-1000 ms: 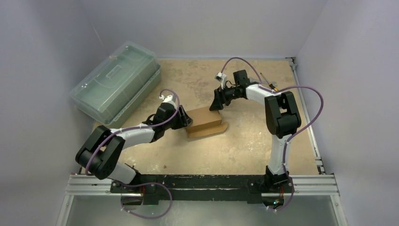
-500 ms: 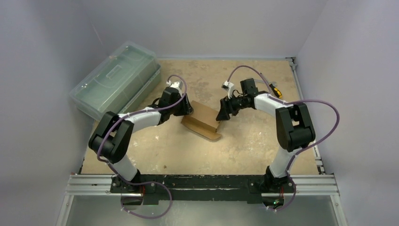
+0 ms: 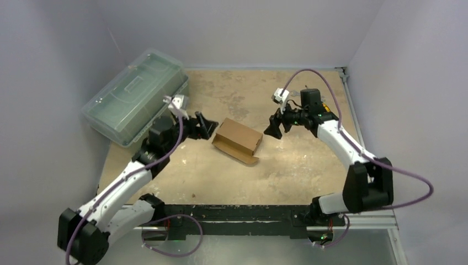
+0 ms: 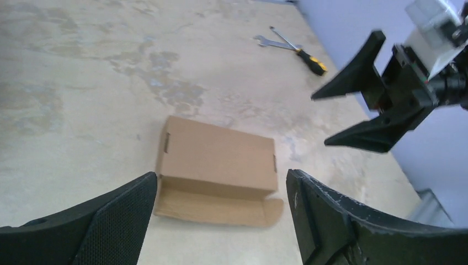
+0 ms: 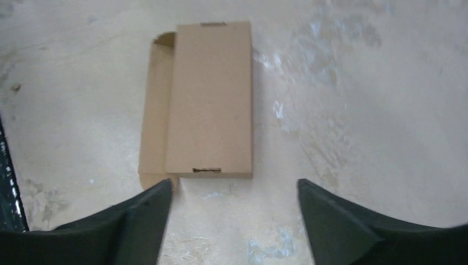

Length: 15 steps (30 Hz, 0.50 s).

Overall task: Fold the paper box
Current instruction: Close the paper box at the center of the board.

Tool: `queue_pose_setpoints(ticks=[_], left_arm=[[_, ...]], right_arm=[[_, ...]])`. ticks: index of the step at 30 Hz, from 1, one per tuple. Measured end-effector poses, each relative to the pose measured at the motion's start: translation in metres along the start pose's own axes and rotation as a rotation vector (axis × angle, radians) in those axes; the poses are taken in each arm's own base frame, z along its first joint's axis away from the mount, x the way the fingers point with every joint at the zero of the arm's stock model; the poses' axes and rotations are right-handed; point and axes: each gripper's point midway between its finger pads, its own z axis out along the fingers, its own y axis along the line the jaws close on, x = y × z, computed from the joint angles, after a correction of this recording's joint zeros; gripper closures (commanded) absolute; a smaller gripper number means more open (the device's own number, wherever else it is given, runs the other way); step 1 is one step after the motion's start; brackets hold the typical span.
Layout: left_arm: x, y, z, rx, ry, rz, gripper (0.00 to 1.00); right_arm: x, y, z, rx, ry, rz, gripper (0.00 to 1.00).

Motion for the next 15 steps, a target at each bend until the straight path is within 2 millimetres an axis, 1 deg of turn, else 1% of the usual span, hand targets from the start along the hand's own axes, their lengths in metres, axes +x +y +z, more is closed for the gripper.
queue_pose_setpoints(ticks=[1, 2, 4, 6, 7, 8, 9, 11, 14, 15], left_arm=[[0.006, -0.002, -0.007, 0.028, -0.01, -0.009, 0.16], [0.015, -0.006, -0.014, 0.07, -0.025, -0.024, 0.18], [0.046, -0.009, -0.017, 0.131, 0.015, -0.068, 0.2], [0.076, -0.014, -0.016, 0.164, 0.097, -0.096, 0.19], [0.086, -0.019, -0.017, 0.177, 0.124, -0.09, 0.19], [0.094, -0.03, -0.018, 0.198, 0.143, -0.066, 0.19], [0.1, -0.047, -0.022, 0.241, 0.149, -0.03, 0.19], [0.113, -0.083, -0.032, 0.335, 0.159, 0.057, 0.19], [0.131, -0.119, -0.044, 0.424, 0.13, 0.198, 0.19], [0.137, -0.124, -0.044, 0.432, 0.116, 0.238, 0.19]], right_arm=[[-0.006, 0.005, -0.006, -0.006, -0.021, -0.043, 0.02], [-0.013, 0.012, -0.012, -0.023, -0.054, -0.105, 0.01], [-0.023, 0.032, -0.023, -0.075, -0.123, -0.207, 0.01], [-0.029, 0.054, -0.027, -0.166, -0.192, -0.252, 0.01], [-0.03, 0.062, -0.028, -0.208, -0.212, -0.258, 0.01], [-0.031, 0.069, -0.027, -0.26, -0.228, -0.258, 0.01], [-0.029, 0.073, -0.024, -0.299, -0.229, -0.26, 0.01], [-0.023, 0.071, -0.017, -0.343, -0.196, -0.235, 0.01], [-0.013, 0.054, -0.004, -0.307, -0.133, -0.187, 0.01], [-0.008, 0.047, 0.0, -0.28, -0.106, -0.168, 0.01]])
